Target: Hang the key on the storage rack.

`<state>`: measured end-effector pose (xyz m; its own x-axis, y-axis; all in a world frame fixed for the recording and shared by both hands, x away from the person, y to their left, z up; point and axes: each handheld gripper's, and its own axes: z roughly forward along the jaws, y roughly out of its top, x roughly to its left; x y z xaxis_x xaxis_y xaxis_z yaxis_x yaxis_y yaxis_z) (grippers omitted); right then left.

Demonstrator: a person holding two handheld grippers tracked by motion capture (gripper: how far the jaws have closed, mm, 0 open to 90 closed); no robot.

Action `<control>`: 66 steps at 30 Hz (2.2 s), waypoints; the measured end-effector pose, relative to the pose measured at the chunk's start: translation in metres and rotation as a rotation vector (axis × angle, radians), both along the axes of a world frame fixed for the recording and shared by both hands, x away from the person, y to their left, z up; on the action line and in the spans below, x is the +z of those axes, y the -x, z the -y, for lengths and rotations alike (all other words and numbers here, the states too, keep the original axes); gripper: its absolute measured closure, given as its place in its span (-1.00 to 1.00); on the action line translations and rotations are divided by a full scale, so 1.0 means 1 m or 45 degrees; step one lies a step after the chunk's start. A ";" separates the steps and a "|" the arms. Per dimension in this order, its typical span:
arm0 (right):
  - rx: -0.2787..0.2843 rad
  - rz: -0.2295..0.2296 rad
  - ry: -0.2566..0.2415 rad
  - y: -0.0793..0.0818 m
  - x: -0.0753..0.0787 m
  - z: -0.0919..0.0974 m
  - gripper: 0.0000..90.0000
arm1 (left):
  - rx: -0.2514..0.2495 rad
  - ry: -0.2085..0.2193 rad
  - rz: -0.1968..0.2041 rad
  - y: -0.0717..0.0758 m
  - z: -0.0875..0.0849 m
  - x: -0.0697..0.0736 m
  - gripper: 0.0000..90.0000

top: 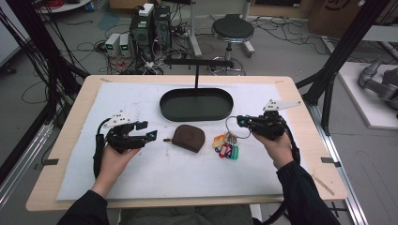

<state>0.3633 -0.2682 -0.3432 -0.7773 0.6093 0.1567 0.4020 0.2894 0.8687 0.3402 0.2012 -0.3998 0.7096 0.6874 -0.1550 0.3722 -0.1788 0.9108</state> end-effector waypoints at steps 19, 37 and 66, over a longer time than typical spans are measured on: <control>0.047 0.141 -0.031 -0.030 0.054 -0.017 0.95 | 0.006 -0.017 0.011 0.006 -0.006 -0.002 -0.24; 0.002 0.203 0.000 -0.076 0.079 -0.033 0.95 | 0.012 -0.021 0.010 0.005 -0.008 -0.005 -0.28; -0.157 0.171 0.032 -0.141 0.060 -0.042 0.95 | 0.027 -0.012 0.006 0.001 -0.009 -0.009 -0.28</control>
<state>0.5043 -0.2260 -0.2835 -0.7096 0.7035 0.0402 0.3168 0.2674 0.9100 0.3390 0.2105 -0.4090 0.6957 0.7035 -0.1452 0.3716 -0.1796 0.9108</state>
